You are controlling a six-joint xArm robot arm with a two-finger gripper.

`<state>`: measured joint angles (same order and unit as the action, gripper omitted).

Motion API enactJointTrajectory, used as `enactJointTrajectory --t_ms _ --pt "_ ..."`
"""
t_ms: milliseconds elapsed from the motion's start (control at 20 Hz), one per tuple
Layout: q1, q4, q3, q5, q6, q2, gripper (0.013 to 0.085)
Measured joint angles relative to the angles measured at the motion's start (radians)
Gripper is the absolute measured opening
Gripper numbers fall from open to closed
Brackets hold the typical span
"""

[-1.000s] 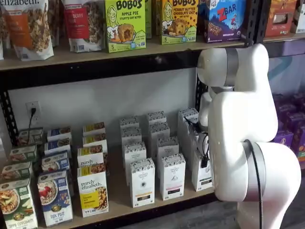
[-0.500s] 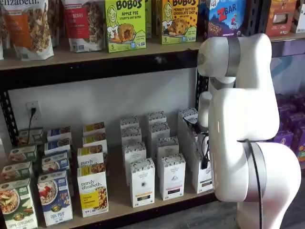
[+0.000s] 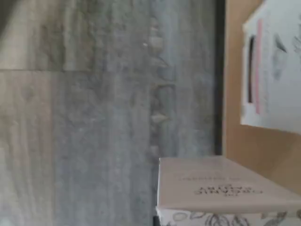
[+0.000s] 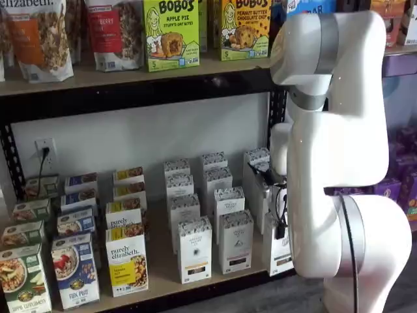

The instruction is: Pick up the white box with a green strip in the middle, on the bottom shelf, the sixth box from the left

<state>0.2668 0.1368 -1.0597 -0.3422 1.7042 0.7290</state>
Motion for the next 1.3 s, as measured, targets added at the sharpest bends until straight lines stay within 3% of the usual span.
enactJointTrajectory --t_ms 150,200,300,450,750,1000,1300 --pt "-0.008 0.15 0.117 0.011 -0.153 -0.093 0.049" --pt "-0.012 0.178 0.155 0.012 -0.184 -0.124 0.049" --pt "-0.025 0.186 0.226 0.014 -0.204 -0.188 0.049" --pt "-0.043 0.147 0.31 0.015 -0.185 -0.27 0.049" --pt "-0.086 -0.032 0.439 -0.045 -0.056 -0.446 0.049" --pt "-0.111 -0.1 0.508 -0.095 -0.017 -0.571 0.049" --pt "-0.131 -0.131 0.569 -0.207 -0.011 -0.747 0.049"
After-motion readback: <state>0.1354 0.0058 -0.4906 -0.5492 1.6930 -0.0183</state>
